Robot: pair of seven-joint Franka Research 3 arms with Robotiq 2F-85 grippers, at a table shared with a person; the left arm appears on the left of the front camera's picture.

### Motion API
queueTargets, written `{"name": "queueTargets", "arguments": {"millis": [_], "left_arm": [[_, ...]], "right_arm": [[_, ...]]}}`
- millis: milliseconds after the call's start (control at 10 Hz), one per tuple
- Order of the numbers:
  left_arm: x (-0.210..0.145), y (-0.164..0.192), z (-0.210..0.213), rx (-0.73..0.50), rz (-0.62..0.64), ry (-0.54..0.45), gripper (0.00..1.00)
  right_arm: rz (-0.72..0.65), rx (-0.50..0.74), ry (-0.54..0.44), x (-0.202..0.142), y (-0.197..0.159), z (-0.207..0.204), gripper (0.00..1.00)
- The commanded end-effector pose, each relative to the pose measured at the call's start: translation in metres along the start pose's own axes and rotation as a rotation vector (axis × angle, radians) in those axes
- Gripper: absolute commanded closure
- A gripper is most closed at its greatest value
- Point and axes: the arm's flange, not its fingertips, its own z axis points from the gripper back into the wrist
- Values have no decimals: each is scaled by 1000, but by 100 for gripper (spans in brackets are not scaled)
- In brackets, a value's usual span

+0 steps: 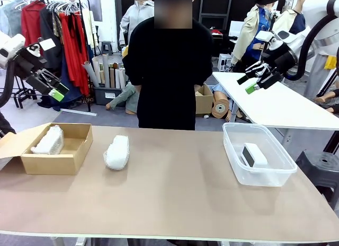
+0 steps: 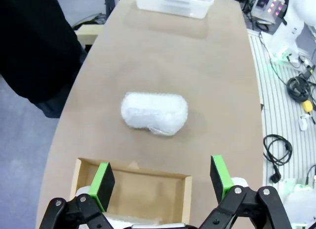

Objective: Separate and place wrapped and unwrapped clocks.
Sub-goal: Pick up the Digital clock indicated by the person.

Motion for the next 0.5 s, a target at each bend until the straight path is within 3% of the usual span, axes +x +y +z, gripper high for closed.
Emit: {"name": "queueTargets", "arguments": {"millis": [0,200,400], "left_arm": [[0,0,-2,83,-143,-33,0],[9,5,-8,138,-275,-26,0],[15,13,-13,160,-238,-38,0]], "right_arm": [[2,1,1,1,2,1,0],[2,1,1,1,2,1,0],[2,1,1,1,2,1,0]]}}
